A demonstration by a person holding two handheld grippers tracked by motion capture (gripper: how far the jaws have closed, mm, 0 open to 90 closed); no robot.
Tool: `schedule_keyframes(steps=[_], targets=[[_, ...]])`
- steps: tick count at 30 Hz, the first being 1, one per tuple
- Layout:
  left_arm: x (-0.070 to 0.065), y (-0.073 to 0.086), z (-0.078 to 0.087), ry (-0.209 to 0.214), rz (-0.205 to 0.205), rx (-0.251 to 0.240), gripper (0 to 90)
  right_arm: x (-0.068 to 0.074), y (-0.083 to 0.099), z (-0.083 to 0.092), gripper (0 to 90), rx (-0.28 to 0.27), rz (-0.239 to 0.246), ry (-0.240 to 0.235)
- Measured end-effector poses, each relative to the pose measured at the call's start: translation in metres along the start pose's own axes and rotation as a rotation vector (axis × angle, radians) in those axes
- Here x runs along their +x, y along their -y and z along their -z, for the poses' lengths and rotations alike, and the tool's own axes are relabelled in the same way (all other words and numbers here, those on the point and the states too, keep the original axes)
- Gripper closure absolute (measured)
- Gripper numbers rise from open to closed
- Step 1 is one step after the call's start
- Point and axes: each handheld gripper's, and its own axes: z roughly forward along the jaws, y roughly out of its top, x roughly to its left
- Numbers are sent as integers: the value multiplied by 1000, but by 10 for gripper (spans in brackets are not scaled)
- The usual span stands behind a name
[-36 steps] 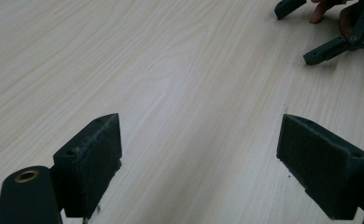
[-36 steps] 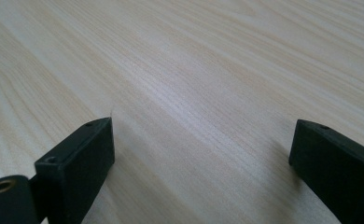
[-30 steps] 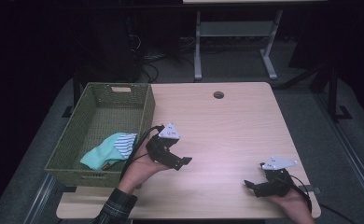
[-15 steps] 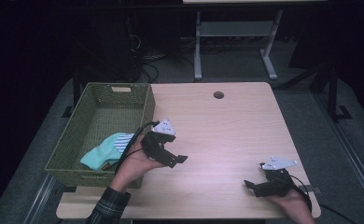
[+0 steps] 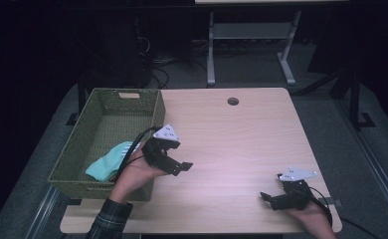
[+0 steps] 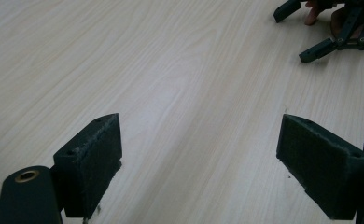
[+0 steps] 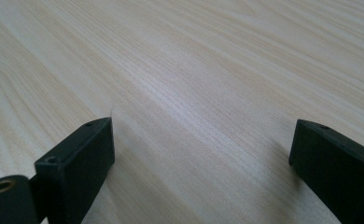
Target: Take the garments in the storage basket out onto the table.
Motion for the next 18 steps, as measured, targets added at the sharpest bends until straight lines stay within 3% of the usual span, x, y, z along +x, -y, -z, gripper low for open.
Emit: schedule_keyframes(steps=[18], targets=[[21,13,39,-51,41,-25,163,0,0,0,61,-1,-2,-1]])
